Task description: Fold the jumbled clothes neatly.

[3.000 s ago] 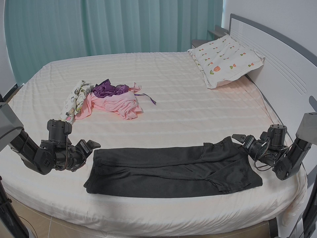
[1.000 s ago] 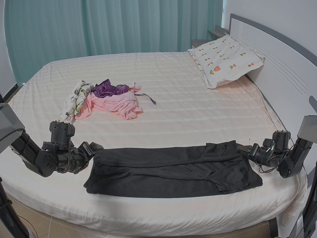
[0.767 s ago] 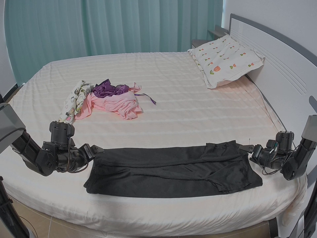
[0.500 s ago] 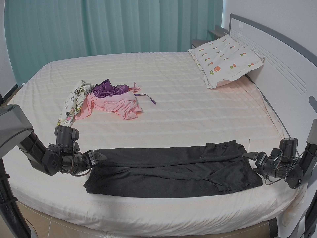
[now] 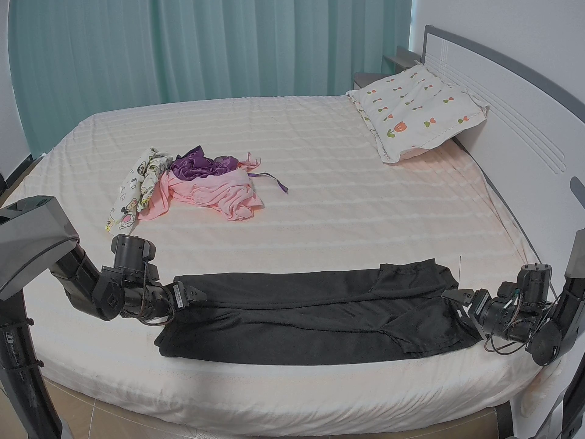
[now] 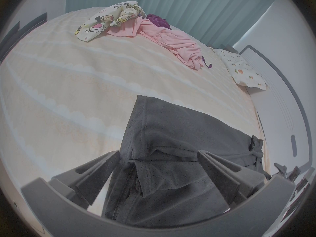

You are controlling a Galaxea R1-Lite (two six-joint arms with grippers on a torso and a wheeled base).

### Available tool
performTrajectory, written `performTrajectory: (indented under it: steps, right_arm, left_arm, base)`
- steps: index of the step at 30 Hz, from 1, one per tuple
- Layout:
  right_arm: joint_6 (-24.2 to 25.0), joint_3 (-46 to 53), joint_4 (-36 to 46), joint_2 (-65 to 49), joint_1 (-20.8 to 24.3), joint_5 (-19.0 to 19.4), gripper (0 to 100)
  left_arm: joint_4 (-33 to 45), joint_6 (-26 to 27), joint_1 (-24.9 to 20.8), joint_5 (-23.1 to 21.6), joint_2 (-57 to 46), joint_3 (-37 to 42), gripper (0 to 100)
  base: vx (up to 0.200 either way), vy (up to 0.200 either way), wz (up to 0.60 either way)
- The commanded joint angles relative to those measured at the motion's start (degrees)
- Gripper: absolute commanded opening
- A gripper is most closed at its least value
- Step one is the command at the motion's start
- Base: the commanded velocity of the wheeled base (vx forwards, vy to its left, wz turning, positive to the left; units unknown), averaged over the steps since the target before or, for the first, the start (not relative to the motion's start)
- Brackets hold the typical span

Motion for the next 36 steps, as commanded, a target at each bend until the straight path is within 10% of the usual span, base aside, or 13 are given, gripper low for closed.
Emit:
performTrajectory:
  steps: [1,36]
  right_arm:
    - [0.0,0.8,-0.9,0.1,0.3,0.0,100]
    - [0.3,1.1,-2.5,1.5,1.4,0.5,100]
  left_arm:
    - [-0.1,3.4,0.2,-0.1,2.2,-0.2,100]
    - [-7.2,5.9,2.3,-13.8,3.8,0.7,100]
  base:
    - [0.000,0.000,0.00]
    - [0.000,0.000,0.00]
